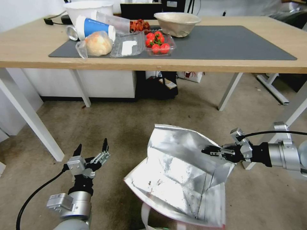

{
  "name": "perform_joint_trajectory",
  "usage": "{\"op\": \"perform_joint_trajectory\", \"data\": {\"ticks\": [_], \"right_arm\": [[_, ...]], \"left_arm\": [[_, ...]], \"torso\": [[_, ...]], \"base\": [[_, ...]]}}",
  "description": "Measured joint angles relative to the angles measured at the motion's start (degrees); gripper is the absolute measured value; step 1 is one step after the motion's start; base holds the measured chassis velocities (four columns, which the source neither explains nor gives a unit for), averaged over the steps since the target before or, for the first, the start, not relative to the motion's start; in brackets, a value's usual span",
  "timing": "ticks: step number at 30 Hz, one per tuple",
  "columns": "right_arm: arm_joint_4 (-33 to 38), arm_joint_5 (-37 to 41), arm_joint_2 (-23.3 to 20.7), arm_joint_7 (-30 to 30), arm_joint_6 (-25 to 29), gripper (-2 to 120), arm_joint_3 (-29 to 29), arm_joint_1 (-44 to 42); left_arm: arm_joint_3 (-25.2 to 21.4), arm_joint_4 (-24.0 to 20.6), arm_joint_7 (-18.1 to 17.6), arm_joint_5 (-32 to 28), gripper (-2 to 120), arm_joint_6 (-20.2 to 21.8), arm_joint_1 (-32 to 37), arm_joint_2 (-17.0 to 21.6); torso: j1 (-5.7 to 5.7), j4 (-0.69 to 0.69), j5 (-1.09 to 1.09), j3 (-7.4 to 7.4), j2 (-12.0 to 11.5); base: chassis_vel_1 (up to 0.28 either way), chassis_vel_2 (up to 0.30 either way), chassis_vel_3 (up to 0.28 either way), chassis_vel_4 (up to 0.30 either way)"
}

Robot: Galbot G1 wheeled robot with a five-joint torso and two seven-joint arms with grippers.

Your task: Pick up the food delivery bag from the floor and place it on the table.

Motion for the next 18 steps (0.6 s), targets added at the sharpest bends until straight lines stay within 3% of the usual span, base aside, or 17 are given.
{"op": "perform_joint_trajectory", "data": {"ticks": [18], "right_arm": [[1.5, -2.1, 0.8, -0.3, 0.6, 0, -1.1, -0.6]], "left_arm": [[0.4, 0.0, -0.7, -0.3, 100, -1.0, 0.1, 0.1]], "torso": [[0.0, 0.0, 0.0, 0.0, 0.0]], "base": [[0.0, 0.0, 0.0, 0.0]]}}
